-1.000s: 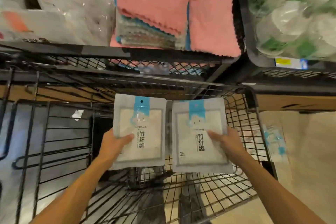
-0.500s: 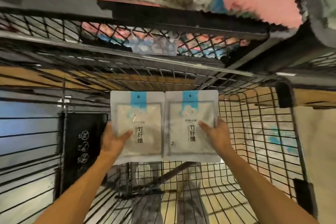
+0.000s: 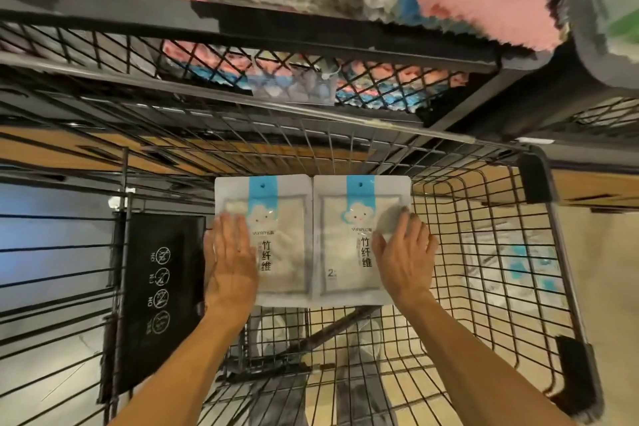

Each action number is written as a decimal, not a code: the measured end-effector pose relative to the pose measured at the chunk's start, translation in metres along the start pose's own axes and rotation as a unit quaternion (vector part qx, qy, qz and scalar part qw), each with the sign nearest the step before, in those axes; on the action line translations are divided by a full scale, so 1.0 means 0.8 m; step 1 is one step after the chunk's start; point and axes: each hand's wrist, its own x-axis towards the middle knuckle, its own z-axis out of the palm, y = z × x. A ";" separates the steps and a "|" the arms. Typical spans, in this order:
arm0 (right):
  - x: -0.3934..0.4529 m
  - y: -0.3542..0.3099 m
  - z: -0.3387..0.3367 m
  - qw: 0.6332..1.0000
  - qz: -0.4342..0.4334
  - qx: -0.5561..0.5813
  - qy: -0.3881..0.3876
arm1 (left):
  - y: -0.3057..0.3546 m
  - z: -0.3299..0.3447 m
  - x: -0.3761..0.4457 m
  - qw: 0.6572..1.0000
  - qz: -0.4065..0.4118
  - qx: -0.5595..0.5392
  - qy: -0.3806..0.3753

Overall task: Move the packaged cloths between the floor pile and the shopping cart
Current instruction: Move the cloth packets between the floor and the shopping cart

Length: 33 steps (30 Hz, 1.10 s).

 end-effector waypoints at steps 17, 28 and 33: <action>-0.030 0.021 -0.194 0.993 -0.098 -0.024 -0.058 | 0.045 -0.204 -0.035 0.996 0.017 0.083 0.011; -0.089 0.086 -0.413 0.991 -0.116 0.052 0.041 | 0.158 -0.430 -0.108 0.986 0.060 0.087 0.128; -0.125 0.123 -0.504 0.987 -0.112 0.072 0.090 | 0.219 -0.528 -0.136 0.975 0.113 0.077 0.177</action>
